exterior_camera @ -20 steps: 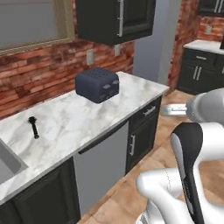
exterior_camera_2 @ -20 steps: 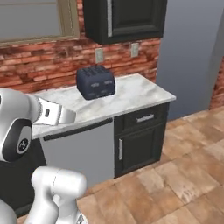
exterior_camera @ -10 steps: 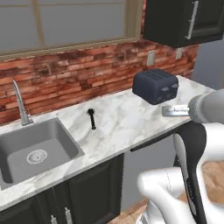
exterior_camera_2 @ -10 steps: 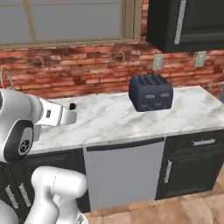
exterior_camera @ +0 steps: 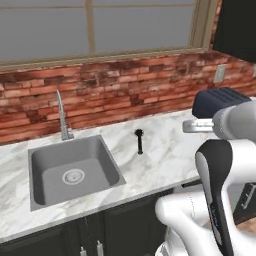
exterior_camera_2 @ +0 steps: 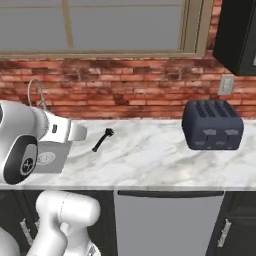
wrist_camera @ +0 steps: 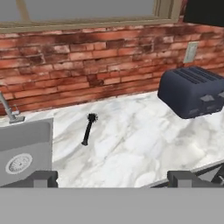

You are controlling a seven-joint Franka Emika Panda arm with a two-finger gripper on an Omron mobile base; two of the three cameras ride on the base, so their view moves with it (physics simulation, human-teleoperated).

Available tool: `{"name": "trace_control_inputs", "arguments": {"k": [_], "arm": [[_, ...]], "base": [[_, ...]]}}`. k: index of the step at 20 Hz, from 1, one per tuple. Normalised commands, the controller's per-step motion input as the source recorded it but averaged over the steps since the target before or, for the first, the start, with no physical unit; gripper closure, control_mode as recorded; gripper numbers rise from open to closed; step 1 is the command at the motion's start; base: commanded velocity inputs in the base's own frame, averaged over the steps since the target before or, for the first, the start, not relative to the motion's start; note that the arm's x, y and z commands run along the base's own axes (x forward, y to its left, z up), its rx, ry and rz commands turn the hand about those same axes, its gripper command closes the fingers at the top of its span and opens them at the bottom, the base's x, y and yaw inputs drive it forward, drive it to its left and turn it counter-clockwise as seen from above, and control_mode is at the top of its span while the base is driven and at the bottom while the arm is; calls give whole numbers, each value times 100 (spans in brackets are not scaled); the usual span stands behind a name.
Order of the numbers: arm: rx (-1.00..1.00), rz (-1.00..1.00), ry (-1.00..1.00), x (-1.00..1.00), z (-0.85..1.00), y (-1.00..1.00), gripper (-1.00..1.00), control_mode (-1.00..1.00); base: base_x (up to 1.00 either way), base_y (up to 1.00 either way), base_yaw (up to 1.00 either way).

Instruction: Grab the spray bottle from the cabinet, then place it next to the cutting board for sanitizing. Then grab the dish brush from the countertop next to the sink and place it next to the cutting board.

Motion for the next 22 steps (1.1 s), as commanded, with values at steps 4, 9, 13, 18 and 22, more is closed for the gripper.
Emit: {"name": "trace_control_inputs", "arguments": {"k": [4, 9, 13, 18, 22], "arm": [[0, 0, 0, 0, 0, 0, -100, 100], [0, 0, 0, 0, 0, 0, -100, 100], [2, 6, 0, 9, -11, 0, -100, -100], [13, 15, 3, 41, -54, 17, -100, -100], [16, 5, 12, 69, -87, 2, -100, -100]], "base": [[70, -6, 22], [49, 0, 24], [21, 0, 19], [0, 0, 0], [0, 0, 0]]}}
